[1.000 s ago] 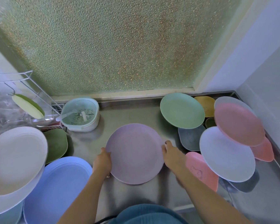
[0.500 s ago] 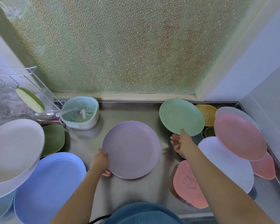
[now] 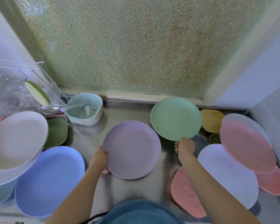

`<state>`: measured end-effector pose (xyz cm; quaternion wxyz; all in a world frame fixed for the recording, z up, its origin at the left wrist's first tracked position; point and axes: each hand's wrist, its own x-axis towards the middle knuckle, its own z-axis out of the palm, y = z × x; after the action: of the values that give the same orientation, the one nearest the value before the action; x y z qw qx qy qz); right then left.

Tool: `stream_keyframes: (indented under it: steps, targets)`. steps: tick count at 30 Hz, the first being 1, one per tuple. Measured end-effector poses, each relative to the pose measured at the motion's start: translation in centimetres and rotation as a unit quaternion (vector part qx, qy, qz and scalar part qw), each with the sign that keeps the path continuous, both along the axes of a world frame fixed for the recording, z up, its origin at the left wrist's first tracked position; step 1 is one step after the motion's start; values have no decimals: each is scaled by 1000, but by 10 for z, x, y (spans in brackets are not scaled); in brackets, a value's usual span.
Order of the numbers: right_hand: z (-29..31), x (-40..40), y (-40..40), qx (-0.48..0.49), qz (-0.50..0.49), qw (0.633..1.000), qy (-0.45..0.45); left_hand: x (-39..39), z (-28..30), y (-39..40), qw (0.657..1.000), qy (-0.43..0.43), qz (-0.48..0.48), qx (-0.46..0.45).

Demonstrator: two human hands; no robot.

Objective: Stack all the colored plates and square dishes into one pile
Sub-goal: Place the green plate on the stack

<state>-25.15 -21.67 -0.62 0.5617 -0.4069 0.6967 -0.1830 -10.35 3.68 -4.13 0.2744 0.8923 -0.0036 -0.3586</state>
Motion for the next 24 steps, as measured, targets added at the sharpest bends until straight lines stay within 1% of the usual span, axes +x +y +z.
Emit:
stream_keyframes:
  steps: [3, 4, 6, 8, 10, 12, 14, 16, 17, 19, 21, 24]
  targets:
    - [-1, 1, 19, -44, 124, 991, -14, -5, 3, 0, 1000, -10, 1, 2]
    - [-2, 2, 23, -50, 170, 984, -15, -6, 4, 1, 999, -28, -8, 13]
    - [-4, 4, 30, -57, 260, 964, 4, -5, 1, 3, 995, -93, -10, 43]
    - [-7, 6, 36, -72, 329, 941, 44, -2, -3, 3, 985, -161, -24, 50]
    - [-11, 5, 42, -108, 387, 912, 83, -1, -1, 1, 978, -195, -59, 47]
    - [-13, 5, 47, -154, 436, 877, 132, -1, 5, 1, 978, -198, -46, 34]
    - [-15, 7, 50, -185, 469, 848, 162, -4, 11, 4, 980, -189, -41, 44]
    - [-17, 10, 51, -193, 506, 818, 192, -7, 10, 7, 974, -195, -87, 79]
    - [-20, 11, 51, -196, 529, 798, 213, -8, 7, 8, 970, -198, -108, 93]
    - [-24, 10, 55, -212, 561, 758, 256, -8, 1, 9, 971, -183, -122, 94]
    - [-26, 8, 59, -232, 557, 746, 282, -7, -3, 8, 978, -154, -122, 75]
    - [-29, 8, 63, -249, 542, 749, 289, -3, -6, 4, 984, -122, -119, 44]
